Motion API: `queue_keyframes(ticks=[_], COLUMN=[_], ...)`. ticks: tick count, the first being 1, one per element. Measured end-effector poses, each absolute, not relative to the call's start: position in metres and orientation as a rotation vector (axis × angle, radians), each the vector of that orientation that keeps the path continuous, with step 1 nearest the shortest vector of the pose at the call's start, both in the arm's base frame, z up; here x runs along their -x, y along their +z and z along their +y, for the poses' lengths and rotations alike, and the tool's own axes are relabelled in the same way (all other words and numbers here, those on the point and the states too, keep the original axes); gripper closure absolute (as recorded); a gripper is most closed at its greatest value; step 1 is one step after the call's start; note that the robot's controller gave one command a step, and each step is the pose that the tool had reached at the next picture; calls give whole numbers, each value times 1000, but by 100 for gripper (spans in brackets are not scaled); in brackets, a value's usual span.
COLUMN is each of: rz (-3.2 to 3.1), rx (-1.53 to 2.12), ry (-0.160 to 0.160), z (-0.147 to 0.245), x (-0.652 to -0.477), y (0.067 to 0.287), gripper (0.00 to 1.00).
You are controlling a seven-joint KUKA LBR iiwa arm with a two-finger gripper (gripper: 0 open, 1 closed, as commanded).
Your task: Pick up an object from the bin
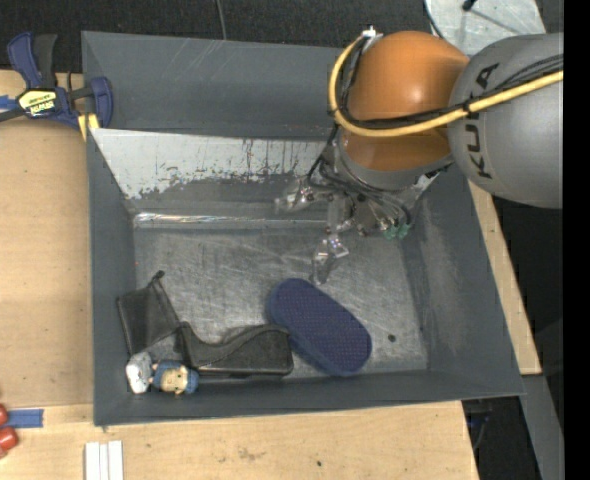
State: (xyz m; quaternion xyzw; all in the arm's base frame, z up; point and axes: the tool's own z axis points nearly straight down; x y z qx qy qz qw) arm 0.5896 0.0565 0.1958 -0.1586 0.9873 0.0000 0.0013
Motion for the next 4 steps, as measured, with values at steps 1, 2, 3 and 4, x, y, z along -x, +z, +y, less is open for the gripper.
queue_keyframes(ticks=[1, 2, 3, 4], rz=[3102, 3092, 3100, 2951], rx=[541, 533, 535, 1043], ry=[2, 1, 0, -3], z=[56, 34, 33, 54], x=[-499, -566, -565, -560], y=[162, 84, 83, 264], gripper=[0, 0, 100, 100])
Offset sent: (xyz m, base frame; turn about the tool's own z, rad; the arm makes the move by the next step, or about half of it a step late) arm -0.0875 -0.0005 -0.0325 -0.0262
